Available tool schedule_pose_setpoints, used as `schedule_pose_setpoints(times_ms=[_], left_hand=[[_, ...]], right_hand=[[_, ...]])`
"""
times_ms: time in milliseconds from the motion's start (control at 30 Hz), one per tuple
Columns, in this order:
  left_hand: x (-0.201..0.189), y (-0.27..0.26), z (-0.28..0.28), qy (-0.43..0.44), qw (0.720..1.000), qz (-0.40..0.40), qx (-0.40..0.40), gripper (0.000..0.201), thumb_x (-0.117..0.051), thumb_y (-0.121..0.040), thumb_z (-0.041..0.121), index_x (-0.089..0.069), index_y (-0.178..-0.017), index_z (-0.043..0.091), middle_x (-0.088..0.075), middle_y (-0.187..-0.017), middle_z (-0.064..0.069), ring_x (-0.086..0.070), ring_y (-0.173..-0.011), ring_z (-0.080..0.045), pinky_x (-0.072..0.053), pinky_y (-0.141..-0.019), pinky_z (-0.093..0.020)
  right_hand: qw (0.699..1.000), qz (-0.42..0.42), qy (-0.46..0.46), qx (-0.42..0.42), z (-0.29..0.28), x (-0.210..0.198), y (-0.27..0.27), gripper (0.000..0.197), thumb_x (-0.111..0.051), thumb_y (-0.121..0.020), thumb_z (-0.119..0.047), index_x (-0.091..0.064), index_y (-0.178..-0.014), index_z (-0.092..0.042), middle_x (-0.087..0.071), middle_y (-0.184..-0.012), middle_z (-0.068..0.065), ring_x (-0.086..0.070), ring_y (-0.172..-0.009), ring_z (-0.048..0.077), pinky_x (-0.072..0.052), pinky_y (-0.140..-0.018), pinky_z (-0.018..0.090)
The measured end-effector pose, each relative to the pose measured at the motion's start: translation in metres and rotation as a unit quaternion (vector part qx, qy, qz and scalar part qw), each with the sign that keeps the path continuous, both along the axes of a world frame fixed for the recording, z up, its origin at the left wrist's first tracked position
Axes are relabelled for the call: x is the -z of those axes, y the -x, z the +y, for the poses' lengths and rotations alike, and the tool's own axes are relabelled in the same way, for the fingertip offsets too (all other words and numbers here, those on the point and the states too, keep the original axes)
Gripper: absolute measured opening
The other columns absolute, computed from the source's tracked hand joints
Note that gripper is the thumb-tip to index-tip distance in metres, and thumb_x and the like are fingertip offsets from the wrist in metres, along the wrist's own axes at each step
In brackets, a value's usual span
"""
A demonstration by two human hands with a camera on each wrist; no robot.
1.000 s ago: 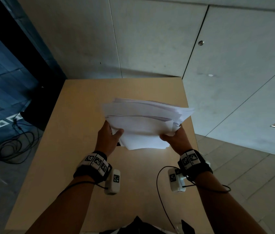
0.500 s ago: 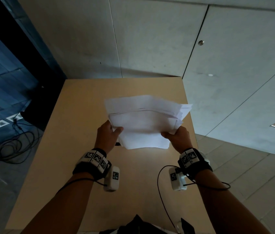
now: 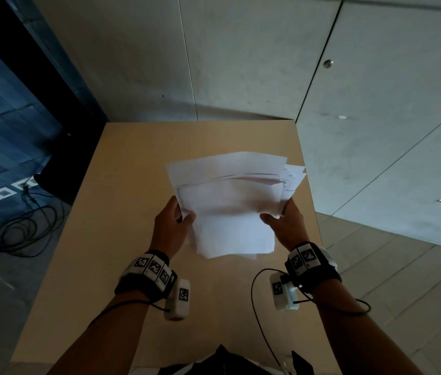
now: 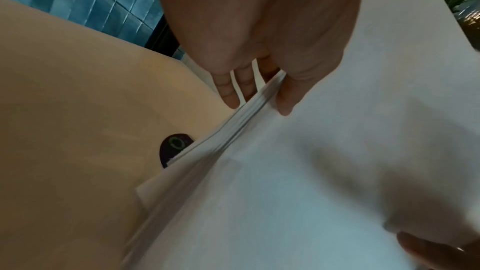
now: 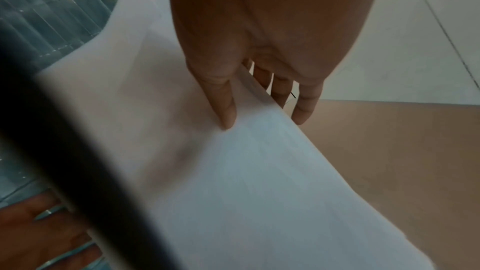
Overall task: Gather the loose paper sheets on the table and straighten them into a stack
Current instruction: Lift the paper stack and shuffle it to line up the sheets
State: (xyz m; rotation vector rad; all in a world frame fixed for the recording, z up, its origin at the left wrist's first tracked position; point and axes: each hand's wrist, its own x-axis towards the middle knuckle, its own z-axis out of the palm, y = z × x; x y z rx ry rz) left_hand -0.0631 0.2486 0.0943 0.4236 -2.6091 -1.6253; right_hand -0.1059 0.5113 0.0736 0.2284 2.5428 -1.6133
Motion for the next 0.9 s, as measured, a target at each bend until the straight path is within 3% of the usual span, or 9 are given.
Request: schedule_pose_setpoints(times_ms=[167, 267, 367, 467, 567, 667, 733, 833, 900], left_hand=[[-0.005, 0.005, 0.009, 0.069, 0.997, 0.024, -0.031, 0.027, -0.059, -0.090, 0.013, -0.058, -0.117, 0.010, -0.061, -0.087, -0.001, -0.055, -0.071, -0.009, -0.043, -0.067, -0.021], [-0.013, 0.004, 0.010, 0.080, 0.994, 0.066, -0.029, 0.029, -0.059, -0.091, 0.012, -0.058, -0.119, 0.007, -0.065, -0.096, -0.003, -0.060, -0.083, -0.014, -0.044, -0.071, -0.013], [-0.028, 0.005, 0.012, 0.082, 0.990, 0.112, -0.032, 0.024, -0.059, -0.091, 0.010, -0.059, -0.113, 0.002, -0.064, -0.093, -0.003, -0.060, -0.083, -0.016, -0.039, -0.064, 0.001], [-0.045, 0.009, 0.012, 0.038, 0.987, 0.150, -0.036, 0.027, -0.060, -0.091, 0.009, -0.057, -0.117, 0.003, -0.064, -0.099, 0.002, -0.063, -0.088, -0.006, -0.044, -0.069, -0.001], [-0.046, 0.009, 0.008, 0.009, 0.986, 0.161, -0.029, 0.036, -0.063, -0.089, 0.010, -0.053, -0.123, 0.011, -0.063, -0.103, 0.011, -0.062, -0.091, 0.007, -0.048, -0.076, -0.007], [-0.023, 0.007, 0.004, 0.041, 0.994, 0.100, -0.011, 0.044, -0.063, -0.089, 0.014, -0.047, -0.130, 0.014, -0.063, -0.103, 0.005, -0.062, -0.090, -0.005, -0.054, -0.079, -0.020], [-0.009, 0.005, 0.005, 0.084, 0.994, 0.065, -0.021, 0.041, -0.061, -0.090, 0.015, -0.049, -0.128, 0.009, -0.062, -0.095, 0.000, -0.060, -0.084, -0.012, -0.056, -0.077, -0.032], [-0.003, 0.007, 0.009, 0.086, 0.994, 0.065, -0.026, 0.034, -0.059, -0.091, 0.013, -0.053, -0.123, 0.003, -0.066, -0.101, -0.007, -0.064, -0.087, -0.019, -0.053, -0.070, -0.021], [-0.009, 0.008, 0.010, 0.088, 0.993, 0.079, -0.025, 0.030, -0.059, -0.092, 0.013, -0.055, -0.120, 0.002, -0.067, -0.106, -0.013, -0.065, -0.094, -0.023, -0.049, -0.074, -0.022]], right_hand=[[0.998, 0.035, -0.056, 0.007, -0.004, -0.008, -0.002, 0.023, -0.064, -0.088, -0.018, -0.064, -0.108, -0.006, -0.071, -0.100, 0.012, -0.062, -0.086, 0.022, -0.042, -0.072, 0.022], [0.998, 0.058, -0.031, 0.018, -0.003, -0.019, -0.003, 0.020, -0.064, -0.088, -0.019, -0.067, -0.106, -0.009, -0.072, -0.098, 0.007, -0.064, -0.087, 0.018, -0.046, -0.076, 0.023], [0.995, 0.084, -0.015, 0.043, -0.003, -0.034, -0.003, 0.015, -0.065, -0.089, -0.021, -0.067, -0.100, -0.011, -0.069, -0.088, 0.000, -0.064, -0.080, 0.011, -0.046, -0.073, 0.019], [0.989, 0.126, -0.001, 0.073, -0.002, -0.048, -0.002, 0.004, -0.066, -0.088, -0.022, -0.062, -0.088, -0.019, -0.061, -0.069, -0.012, -0.057, -0.062, -0.008, -0.037, -0.059, 0.003], [0.988, 0.132, 0.019, 0.084, 0.001, -0.045, -0.002, 0.011, -0.068, -0.087, -0.026, -0.058, -0.082, -0.024, -0.062, -0.069, -0.010, -0.058, -0.062, -0.003, -0.043, -0.061, 0.011], [0.998, 0.062, -0.022, 0.027, 0.000, -0.023, -0.005, 0.023, -0.067, -0.086, -0.031, -0.060, -0.103, -0.017, -0.069, -0.093, 0.001, -0.062, -0.084, 0.016, -0.048, -0.075, 0.029], [0.998, 0.042, -0.046, -0.007, -0.004, -0.013, -0.007, 0.031, -0.065, -0.088, -0.025, -0.060, -0.116, -0.015, -0.069, -0.105, 0.001, -0.061, -0.097, 0.018, -0.043, -0.082, 0.026], [0.997, 0.038, -0.069, -0.001, -0.008, -0.016, -0.008, 0.025, -0.062, -0.090, -0.021, -0.065, -0.112, -0.008, -0.071, -0.106, 0.006, -0.062, -0.094, 0.018, -0.038, -0.080, 0.021], [0.996, 0.054, -0.066, 0.017, -0.009, -0.024, -0.007, 0.022, -0.063, -0.090, -0.021, -0.066, -0.106, -0.006, -0.072, -0.101, 0.009, -0.061, -0.086, 0.017, -0.039, -0.075, 0.022]])
